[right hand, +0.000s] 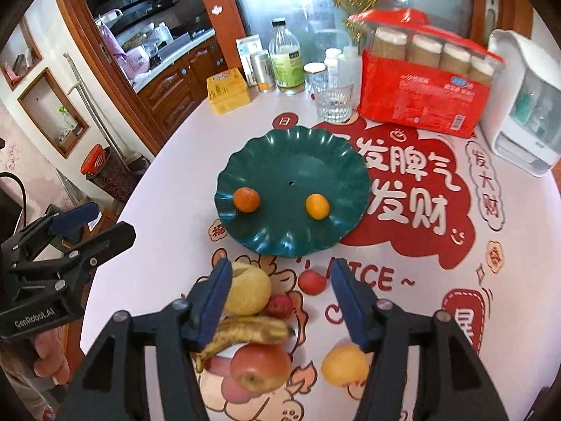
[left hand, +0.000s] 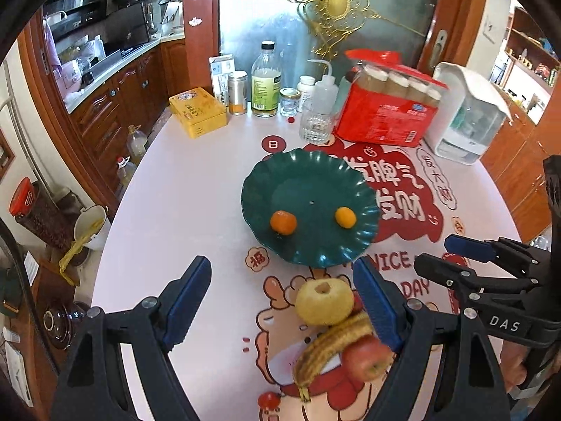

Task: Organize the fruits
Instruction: 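Move both tools back toward the fruit pile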

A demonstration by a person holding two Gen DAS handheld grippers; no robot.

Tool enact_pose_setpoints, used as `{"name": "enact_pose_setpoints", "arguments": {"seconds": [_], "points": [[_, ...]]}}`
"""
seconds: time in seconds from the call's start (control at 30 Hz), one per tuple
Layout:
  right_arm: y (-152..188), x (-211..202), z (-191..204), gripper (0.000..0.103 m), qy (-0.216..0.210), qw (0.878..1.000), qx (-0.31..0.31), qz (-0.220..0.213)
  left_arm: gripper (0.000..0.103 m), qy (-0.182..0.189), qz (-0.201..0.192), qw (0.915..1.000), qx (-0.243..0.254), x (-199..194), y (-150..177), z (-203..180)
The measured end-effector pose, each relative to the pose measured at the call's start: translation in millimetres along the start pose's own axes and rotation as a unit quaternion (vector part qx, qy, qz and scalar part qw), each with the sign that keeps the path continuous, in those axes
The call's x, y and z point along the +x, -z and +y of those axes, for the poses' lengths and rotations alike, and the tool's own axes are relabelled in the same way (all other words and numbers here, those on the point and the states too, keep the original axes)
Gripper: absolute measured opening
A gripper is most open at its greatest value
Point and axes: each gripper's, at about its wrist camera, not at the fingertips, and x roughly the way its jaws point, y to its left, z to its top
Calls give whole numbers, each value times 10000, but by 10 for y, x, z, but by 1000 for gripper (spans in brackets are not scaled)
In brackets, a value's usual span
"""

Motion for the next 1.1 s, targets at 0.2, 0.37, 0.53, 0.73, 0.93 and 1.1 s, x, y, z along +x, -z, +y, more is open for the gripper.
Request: {"name": "enact_pose_setpoints", "arguments": {"seconds": [0.2,0.37,0.53,0.73,0.93,1.1], "points": [[212,-297,128,60,140,9994,-83,-318,82,234,25,9997,-60,-213,201,12],[417,-489,285,60,321,9968,-361,-636,82,294,12,9996,13,-370,418,62],[622,-570,461,60,465,9931,-656,-855,82,95,-93,9996,231,-480,653,102],[864,-415,532,60,506,9940,-664,-713,83,121,-30,9998,181,-444,988,239],[1139,-236,479,60,405,9966,-609,-368,83,144,57,9997,206,-324,1327,329],[1298,-166,338,63,447,9975,-398,-381,83,302,292,9989,225,-120,1550,351]]}}
